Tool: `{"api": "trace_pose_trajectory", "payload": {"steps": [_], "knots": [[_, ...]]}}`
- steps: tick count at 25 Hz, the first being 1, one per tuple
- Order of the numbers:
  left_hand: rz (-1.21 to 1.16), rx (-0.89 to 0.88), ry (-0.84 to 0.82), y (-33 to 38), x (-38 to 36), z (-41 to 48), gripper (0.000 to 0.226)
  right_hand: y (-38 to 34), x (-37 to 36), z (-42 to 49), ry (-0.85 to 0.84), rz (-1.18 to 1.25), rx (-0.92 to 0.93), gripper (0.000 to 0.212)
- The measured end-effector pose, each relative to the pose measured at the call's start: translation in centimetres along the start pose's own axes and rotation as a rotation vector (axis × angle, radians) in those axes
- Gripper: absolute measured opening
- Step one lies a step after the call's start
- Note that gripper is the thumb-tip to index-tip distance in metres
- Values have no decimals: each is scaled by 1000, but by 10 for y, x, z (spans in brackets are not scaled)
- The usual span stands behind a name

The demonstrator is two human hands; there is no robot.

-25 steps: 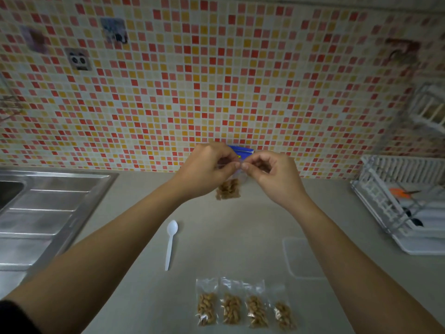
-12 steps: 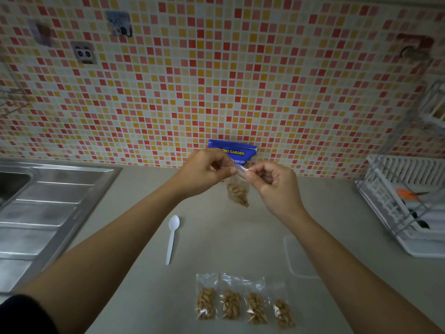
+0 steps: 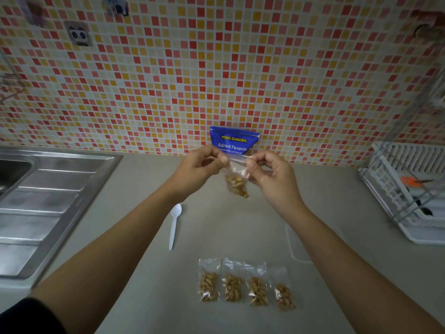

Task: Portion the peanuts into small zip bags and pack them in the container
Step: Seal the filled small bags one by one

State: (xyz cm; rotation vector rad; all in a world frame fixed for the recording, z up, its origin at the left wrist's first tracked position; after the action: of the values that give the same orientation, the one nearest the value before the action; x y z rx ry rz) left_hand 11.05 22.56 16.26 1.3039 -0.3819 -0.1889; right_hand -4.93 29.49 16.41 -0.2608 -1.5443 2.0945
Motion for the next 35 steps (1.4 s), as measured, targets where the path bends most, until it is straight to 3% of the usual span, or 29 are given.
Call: {"api": "trace_pose_trajectory", "payload": {"steps": [2, 6, 9, 12, 14, 18, 23, 26, 29, 31, 35], "knots": [[-122, 81, -19, -19, 0, -16, 14, 17, -9, -6, -16, 33, -87, 21], [-34, 277, 22, -83, 10, -56, 25, 80, -32, -39, -162, -94, -215, 4], [151, 480, 76, -142, 20, -101, 25, 133, -41, -76, -356, -420, -223, 27], [353, 607, 121, -182, 23, -139, 25, 171, -48, -105, -538, -642, -163, 30], [454, 608, 116, -197, 19, -151, 26, 185, -55, -118, -641, -754, -85, 33], [603, 521, 150, -209, 12, -162, 26, 193, -67, -129, -664, -893, 97, 37], [987, 316, 100, -203, 9, -168, 52, 189, -70, -124, -619, -900, 149, 19], [900, 152, 141, -193, 12, -164, 62, 179, -70, -119, -626, -764, 47, 10], [609, 230, -56, -178, 13, -147, 62, 161, -66, -111, -633, -538, -120, 5], [514, 266, -142, -163, 11, -134, 50, 142, -59, -99, -611, -456, -136, 4], [352, 155, -54, -117, 4, -86, 18, 89, -32, -54, -425, -321, -82, 9]]}}
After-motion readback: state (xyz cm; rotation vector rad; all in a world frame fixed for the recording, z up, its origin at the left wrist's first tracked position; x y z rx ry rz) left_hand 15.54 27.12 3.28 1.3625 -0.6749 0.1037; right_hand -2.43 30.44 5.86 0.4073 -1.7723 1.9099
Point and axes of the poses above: each hand's wrist, its own z-axis towards the middle knuckle, its own x-axis out of the back of the hand, y = z × x, the point moved 2 cm from there along z, towards the middle knuckle, and after that the axes turned 9 degrees about y, right-handed, at the moved point
